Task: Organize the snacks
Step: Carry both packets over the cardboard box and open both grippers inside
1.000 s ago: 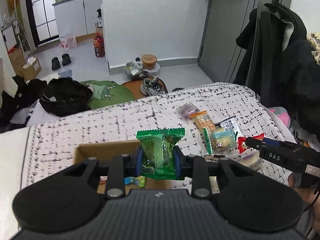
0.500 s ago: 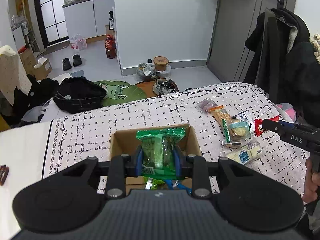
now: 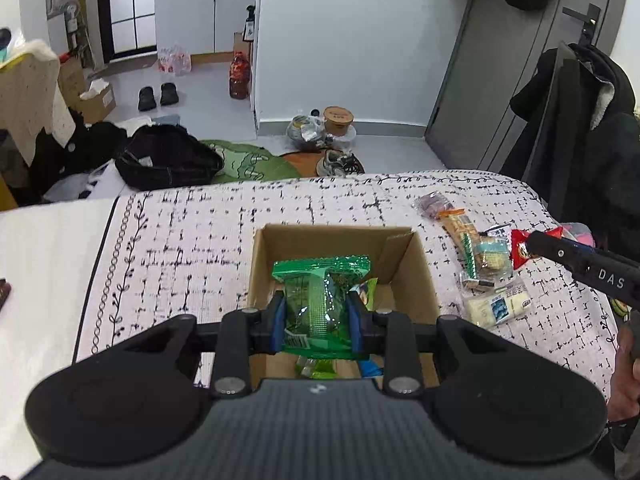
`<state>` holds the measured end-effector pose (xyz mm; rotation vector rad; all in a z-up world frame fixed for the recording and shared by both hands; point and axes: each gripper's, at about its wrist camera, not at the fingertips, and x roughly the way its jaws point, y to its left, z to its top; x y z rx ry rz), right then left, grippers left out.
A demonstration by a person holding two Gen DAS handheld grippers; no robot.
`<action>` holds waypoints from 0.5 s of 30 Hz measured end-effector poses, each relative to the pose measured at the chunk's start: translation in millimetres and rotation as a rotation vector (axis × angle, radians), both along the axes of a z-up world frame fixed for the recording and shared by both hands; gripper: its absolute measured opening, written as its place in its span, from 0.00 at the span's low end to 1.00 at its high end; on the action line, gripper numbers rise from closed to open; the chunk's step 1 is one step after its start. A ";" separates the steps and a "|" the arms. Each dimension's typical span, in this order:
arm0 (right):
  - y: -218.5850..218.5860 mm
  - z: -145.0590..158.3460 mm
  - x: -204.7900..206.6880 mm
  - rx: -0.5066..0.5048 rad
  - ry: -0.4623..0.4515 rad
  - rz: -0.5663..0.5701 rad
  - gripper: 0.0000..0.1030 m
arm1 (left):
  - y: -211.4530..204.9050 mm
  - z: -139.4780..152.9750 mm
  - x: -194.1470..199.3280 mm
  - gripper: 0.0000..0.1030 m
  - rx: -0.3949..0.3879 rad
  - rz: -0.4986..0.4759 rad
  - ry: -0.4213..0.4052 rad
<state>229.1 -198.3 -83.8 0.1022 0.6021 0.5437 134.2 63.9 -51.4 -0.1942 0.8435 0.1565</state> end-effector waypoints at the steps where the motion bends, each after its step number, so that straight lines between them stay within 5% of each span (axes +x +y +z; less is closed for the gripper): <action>1: 5.4 0.2 -0.8 0.000 0.002 0.008 0.37 | 0.6 -2.2 0.4 0.29 -0.004 0.002 0.002; 15: 63.8 -4.5 -10.9 0.023 0.043 0.095 0.37 | 16.7 -15.8 4.1 0.38 -0.074 0.062 -0.007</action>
